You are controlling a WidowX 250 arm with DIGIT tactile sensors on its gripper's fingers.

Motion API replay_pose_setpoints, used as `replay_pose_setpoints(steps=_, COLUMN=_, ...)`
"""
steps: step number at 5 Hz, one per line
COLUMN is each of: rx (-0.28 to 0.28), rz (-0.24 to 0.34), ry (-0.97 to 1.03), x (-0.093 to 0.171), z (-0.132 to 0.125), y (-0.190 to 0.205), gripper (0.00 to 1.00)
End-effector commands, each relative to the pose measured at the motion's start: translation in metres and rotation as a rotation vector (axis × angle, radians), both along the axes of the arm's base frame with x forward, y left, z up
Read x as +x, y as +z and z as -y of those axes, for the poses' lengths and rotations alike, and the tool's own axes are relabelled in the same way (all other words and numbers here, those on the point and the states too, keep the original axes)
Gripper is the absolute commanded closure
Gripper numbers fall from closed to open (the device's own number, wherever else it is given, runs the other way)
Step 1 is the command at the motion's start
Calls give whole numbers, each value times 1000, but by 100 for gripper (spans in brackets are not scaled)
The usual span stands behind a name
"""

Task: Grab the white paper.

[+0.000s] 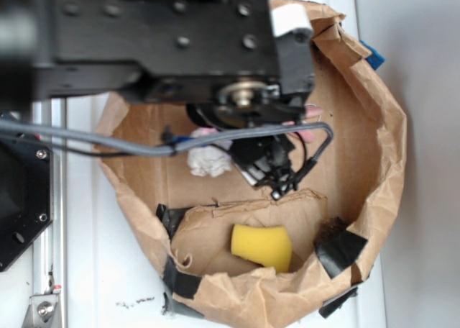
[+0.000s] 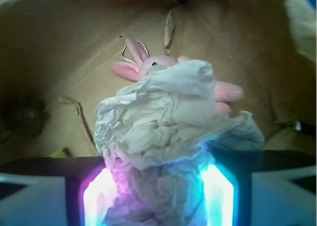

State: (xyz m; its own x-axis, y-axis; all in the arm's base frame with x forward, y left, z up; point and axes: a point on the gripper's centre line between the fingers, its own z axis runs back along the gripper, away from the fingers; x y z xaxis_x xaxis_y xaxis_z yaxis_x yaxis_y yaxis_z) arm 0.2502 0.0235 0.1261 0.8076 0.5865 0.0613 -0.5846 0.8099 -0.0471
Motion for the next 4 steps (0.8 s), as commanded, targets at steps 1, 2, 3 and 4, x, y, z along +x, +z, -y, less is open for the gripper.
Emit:
replay_pose_setpoints(steps=1, rx=-12, rz=123, ry=-1, x=-16, z=7, y=71, gripper=100)
replay_pose_setpoints(steps=2, rx=-1, rz=135, ry=-4, x=-24, z=17, y=76, gripper=100)
replay_pose_setpoints(steps=3, rx=1, rz=131, ry=0, x=-32, z=23, y=76, gripper=100)
replay_pose_setpoints(steps=4, rx=3, rz=127, ry=6, x=7, z=0, y=65, gripper=100)
